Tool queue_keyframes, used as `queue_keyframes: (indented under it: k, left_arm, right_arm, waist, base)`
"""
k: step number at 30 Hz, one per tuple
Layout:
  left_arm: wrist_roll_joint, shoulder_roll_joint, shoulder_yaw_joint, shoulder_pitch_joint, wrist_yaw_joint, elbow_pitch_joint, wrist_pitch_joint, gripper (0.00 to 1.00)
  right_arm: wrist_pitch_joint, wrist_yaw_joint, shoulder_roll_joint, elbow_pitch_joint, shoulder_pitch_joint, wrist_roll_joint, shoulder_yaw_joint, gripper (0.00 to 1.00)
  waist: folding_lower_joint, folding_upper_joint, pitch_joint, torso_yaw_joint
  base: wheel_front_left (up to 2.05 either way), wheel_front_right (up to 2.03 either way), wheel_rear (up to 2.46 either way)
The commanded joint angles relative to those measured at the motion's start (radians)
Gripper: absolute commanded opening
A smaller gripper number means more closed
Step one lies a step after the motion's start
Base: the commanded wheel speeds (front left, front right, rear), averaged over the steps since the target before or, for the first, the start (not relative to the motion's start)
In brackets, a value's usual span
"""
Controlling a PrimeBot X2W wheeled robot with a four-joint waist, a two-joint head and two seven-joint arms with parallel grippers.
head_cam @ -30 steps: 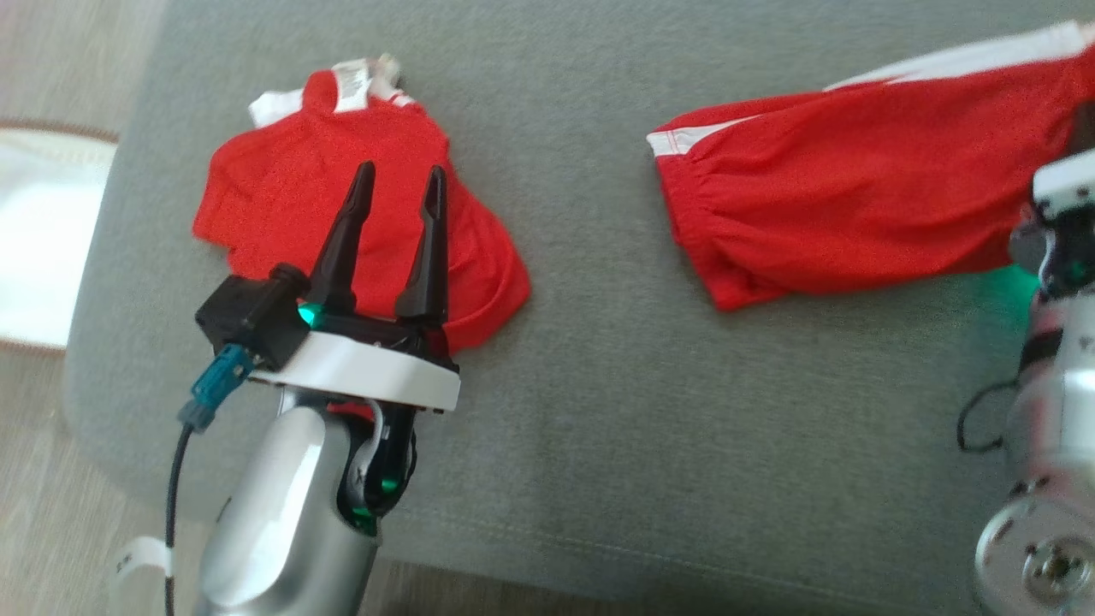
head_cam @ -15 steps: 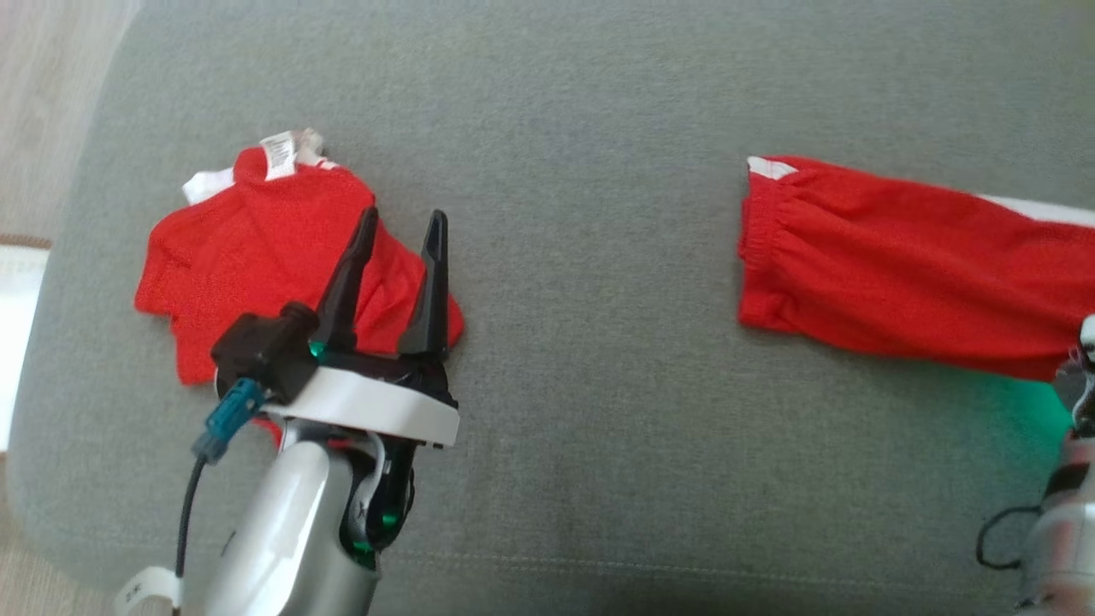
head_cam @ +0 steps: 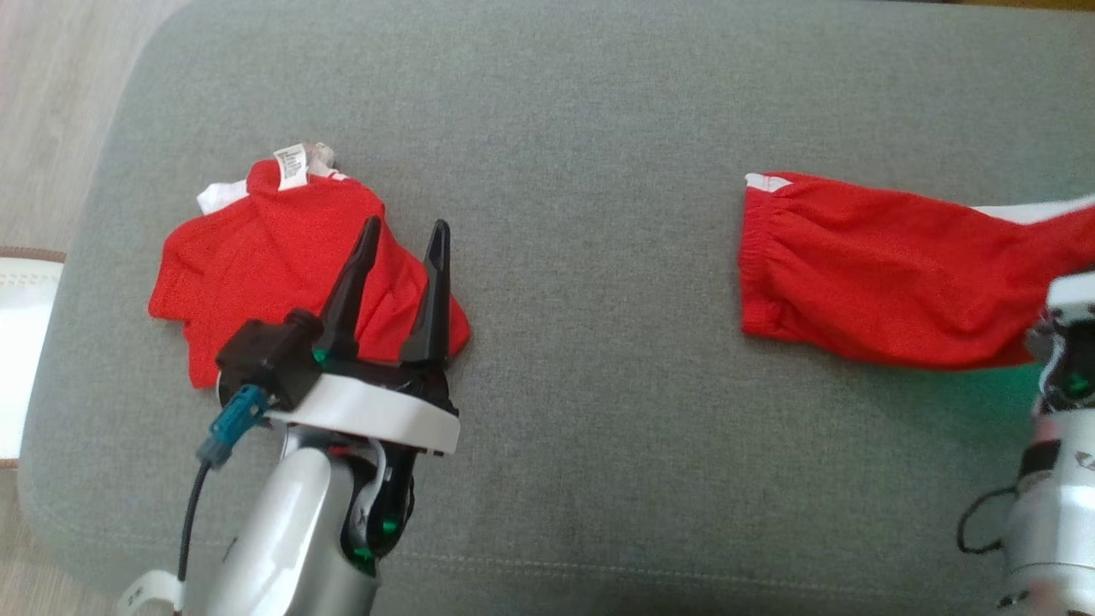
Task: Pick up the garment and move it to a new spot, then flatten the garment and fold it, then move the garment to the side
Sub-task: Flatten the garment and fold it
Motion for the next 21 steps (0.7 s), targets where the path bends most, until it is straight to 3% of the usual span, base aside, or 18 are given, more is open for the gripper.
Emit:
queue_keyframes:
  k: [1,13,21]
  left_arm:
    - [0.008,0.011,0.035,-0.004,0.002,-0.029,-0.005,1.00]
    - [0.004,0.011,0.026,0.012,0.010,-0.024,-0.005,1.00]
    - [0.001,0.011,0.018,0.020,0.012,-0.024,-0.005,1.00]
  right_arm:
    - [-0.013,0.004,-0.004,-0.053,-0.012,0.036,0.076,0.00]
    - [-0.028,0.004,-0.004,-0.208,0.129,0.286,0.494,0.00]
    - [-0.045,0.004,-0.004,-0.225,0.184,0.326,0.633,0.00]
  waist:
    - [0.0000,-0.0001,-0.009,0.000]
    - [0.0000,-0.0001,-0.052,0.016]
    - [0.0000,-0.0001,-0.061,0.037]
  base:
    - [0.00,0.00,0.00]
    - [0.00,0.00,0.00]
    - [0.00,0.00,0.00]
